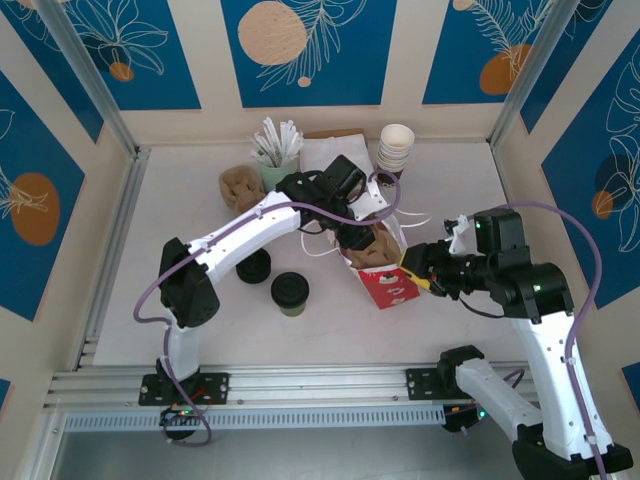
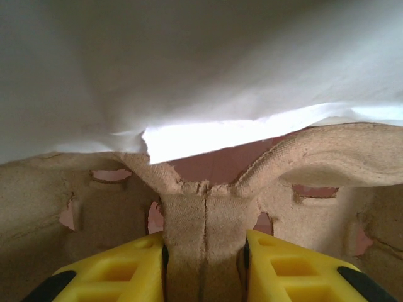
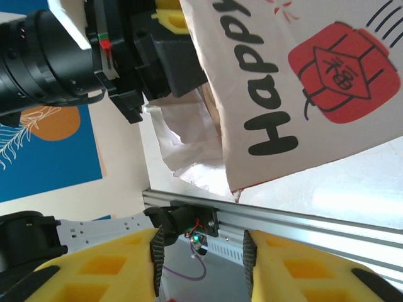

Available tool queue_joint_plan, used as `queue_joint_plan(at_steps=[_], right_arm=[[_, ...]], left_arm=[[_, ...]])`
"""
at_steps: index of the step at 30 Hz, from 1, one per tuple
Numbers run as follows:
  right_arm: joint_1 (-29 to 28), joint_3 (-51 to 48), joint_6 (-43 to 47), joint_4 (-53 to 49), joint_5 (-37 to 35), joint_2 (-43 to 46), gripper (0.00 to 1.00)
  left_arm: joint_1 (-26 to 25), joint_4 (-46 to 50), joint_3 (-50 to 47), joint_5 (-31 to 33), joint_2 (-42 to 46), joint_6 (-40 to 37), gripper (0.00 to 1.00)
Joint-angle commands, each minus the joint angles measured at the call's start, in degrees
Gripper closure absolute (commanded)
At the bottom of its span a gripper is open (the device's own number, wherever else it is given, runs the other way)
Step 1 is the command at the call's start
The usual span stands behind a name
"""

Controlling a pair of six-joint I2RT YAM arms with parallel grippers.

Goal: Pack the takeout coffee

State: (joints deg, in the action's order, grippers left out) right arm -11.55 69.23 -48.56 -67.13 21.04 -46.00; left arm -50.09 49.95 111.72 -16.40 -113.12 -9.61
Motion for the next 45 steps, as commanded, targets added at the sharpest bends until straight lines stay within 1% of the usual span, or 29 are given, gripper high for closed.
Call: queue_joint_plan(at_steps=[1,5,12,16,21,25,29,32,36,41,45], right_arm=[[1.9,2.2,3.7,-3.1,0.4,-0.5,0.58],[3.8,2.9,7.3,-3.1,-3.5,-0.8,0.55],[4.4,0.5,12.2,5.3,-7.1,-2.8,0.46],[4.4,0.4,13.8,8.4,-7.6,-5.3,0.45],[4.4,0.2,15.1,9.2,-10.1,-7.8,0.45],[4.3,-1.1,15.5,9.6,-12.1,-8.1,0.45],[4.4,-1.8,15.9,9.4,-14.5,-8.1,0.51],[4.2,-1.8,16.2,8.7,-16.5,-8.1,0.59],[3.9,-1.4,16.8,7.4,-19.9,-8.0,0.70],[3.2,-0.9,17.7,5.9,-23.3,-7.7,0.79],[2.5,-0.5,18.3,4.5,-26.8,-7.5,0.85]], left_arm=[[-0.8,0.6,1.7,0.2,-1.0,-1.3,0.68],[-1.3,-0.1,1.7,0.2,-1.0,-1.1,0.68],[-2.8,-1.7,2.1,0.8,-1.0,-0.9,0.68],[-3.6,-1.5,2.8,1.5,-1.6,-1.2,0.68],[-4.4,-2.1,2.8,0.9,-2.2,-1.4,0.67],[-4.6,-3.7,2.3,-0.7,-2.5,-0.9,0.66],[-4.7,-6.2,1.5,-2.2,-2.9,-0.5,0.66],[-5.1,-7.6,1.0,-2.7,-3.7,-0.8,0.66],[-5.5,-7.6,1.9,-2.8,-5.6,-1.5,0.65],[-6.1,-7.0,3.9,-3.0,-7.8,-2.3,0.64],[-6.5,-7.0,4.7,-3.4,-9.0,-2.5,0.64]])
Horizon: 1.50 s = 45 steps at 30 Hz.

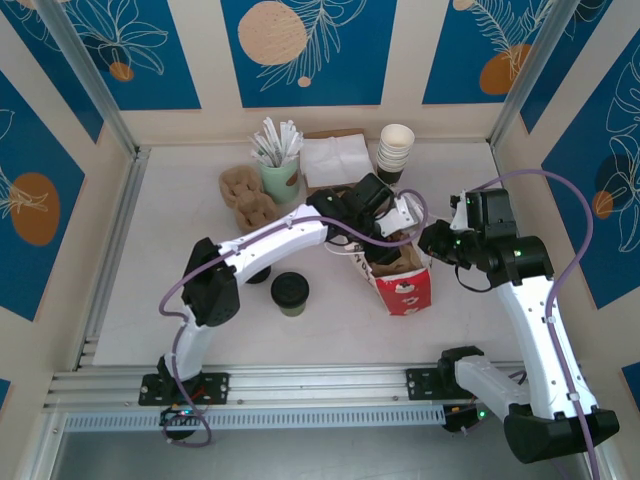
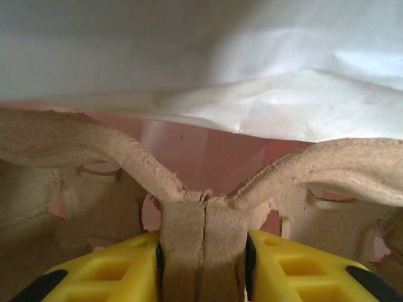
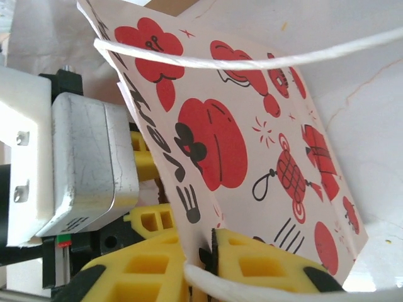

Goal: Pack the takeout coffee

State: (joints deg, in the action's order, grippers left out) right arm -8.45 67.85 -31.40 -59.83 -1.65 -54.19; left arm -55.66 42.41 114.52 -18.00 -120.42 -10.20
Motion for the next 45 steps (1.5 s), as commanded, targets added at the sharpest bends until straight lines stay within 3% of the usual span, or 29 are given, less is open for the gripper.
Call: queue_joint_plan(at_steps=[1,11,45], right_arm=[[-0.8,1.1,1.3,-3.1,-5.0,0.7,0.86],[-1.8,2.7,2.3,-5.5,-10.3,1.5,0.90],[-2.6,3.7,3.1,-7.6,-11.9,3.1,0.92]], left_arm=[[-1.0,0.6,2.1,-1.9,-2.0,-2.0,0.63],[-3.1,4.4,5.8,-1.6,-5.4,-4.8,0.61],[-4.5,1.9,6.5,-4.0,-12.3,-5.8,0.56]])
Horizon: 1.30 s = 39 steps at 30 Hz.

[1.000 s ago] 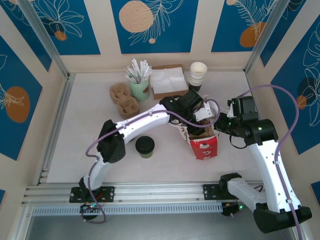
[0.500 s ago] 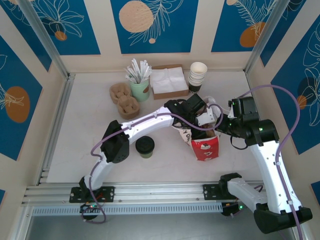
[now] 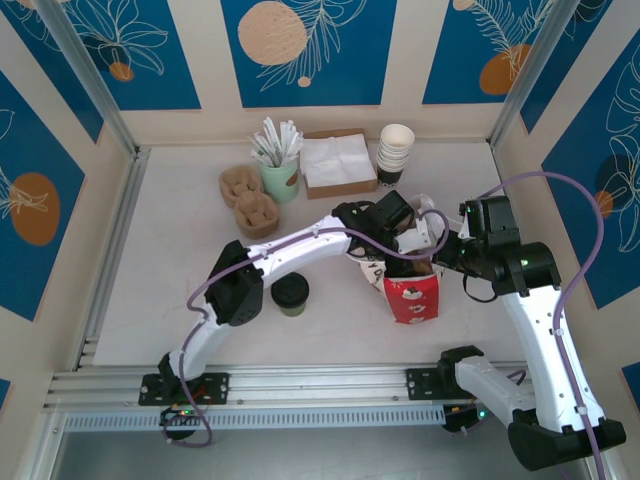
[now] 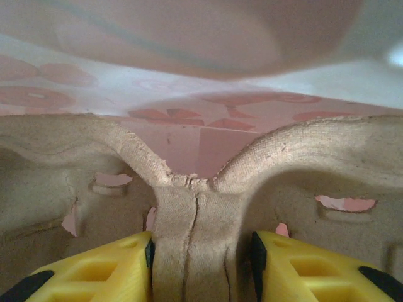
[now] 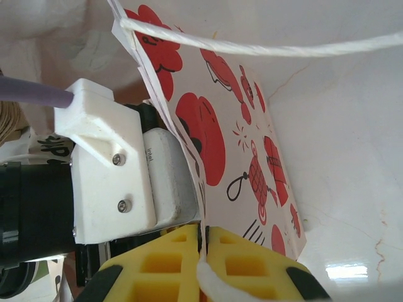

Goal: Pack the takeout coffee

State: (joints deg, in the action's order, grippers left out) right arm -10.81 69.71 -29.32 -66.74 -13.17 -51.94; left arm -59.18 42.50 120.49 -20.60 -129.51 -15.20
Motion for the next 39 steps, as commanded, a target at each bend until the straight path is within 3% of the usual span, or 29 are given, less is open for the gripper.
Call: queue_joint_plan(at_steps=[1,10,23,32,39], right_arm=[[-0.3,1.7,1.1,-0.7,-0.3,0.9,0.92],[-0.3,1.4,1.1,-0.6,-0.4,0.8,0.93],[-0.2,0.8,0.5,-0.9,0.4,1.5,0.93],[0.0,0.8,-0.9,-1.3,1.4,1.7,0.93],[1.0,1.0,-6.8,0.9,8.8,1.0,0.94]], left_arm=[[-1.1,1.6,0.5,-1.4,-3.4,-0.9,0.56],[-1.1,1.1,0.6,-0.7,-3.6,-1.0,0.51],[-1.0,2.1,1.7,-0.4,2.7,-1.5,0.21],[-1.0,6.4,5.4,0.4,7.2,-2.3,0.16],[-1.0,7.9,7.8,2.9,11.3,-0.3,0.14]])
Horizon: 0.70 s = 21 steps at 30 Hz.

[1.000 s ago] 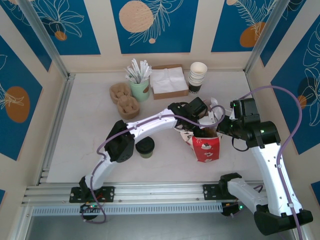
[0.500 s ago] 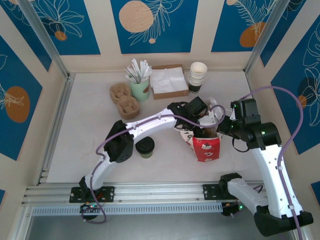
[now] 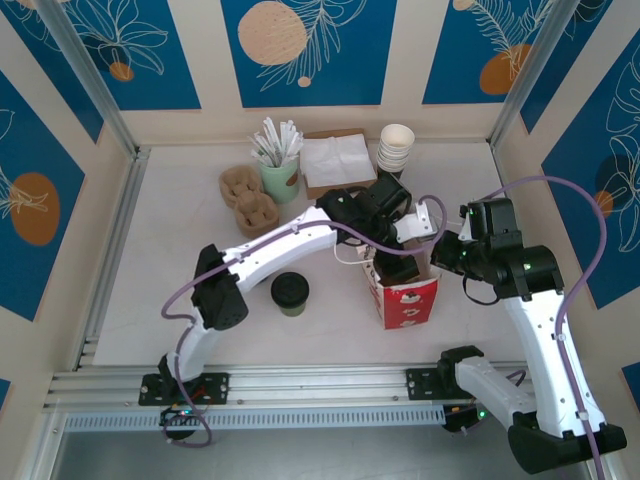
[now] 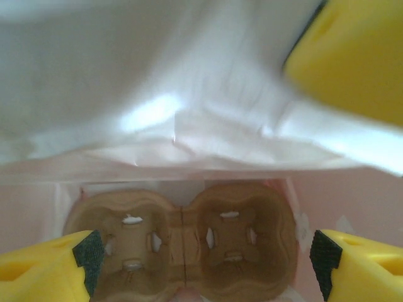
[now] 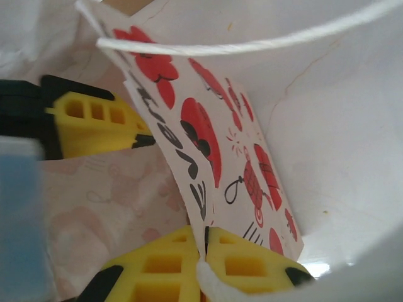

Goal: Pack the takeout coffee

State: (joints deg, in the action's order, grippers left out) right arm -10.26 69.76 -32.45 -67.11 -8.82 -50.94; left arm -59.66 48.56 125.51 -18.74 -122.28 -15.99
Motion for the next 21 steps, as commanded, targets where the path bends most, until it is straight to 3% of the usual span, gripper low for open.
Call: queue_joint_plan(at_steps=[1,10,15,18,21], right_arm=[[0.4,0.8,-4.3,1.6,5.2,-0.1,0.95],[0.6,-1.8,-9.2,5.7,10.6,0.7,0.95],[0.8,-5.0,-12.0,9.3,13.3,1.5,0.89],[0.7,-5.8,-12.5,10.0,14.1,1.5,0.83],[0.8,-5.4,-12.1,9.5,14.5,1.5,0.70]], left_arm=[[-0.5,2.0,2.8,1.4,4.5,0.8,0.15],[-0.2,2.7,2.9,6.5,10.3,5.4,0.18],[0.5,1.9,1.6,9.4,13.4,9.9,0.18],[0.8,0.9,-0.3,11.2,15.4,11.9,0.18],[1.2,0.2,-2.5,13.7,17.7,13.7,0.18]])
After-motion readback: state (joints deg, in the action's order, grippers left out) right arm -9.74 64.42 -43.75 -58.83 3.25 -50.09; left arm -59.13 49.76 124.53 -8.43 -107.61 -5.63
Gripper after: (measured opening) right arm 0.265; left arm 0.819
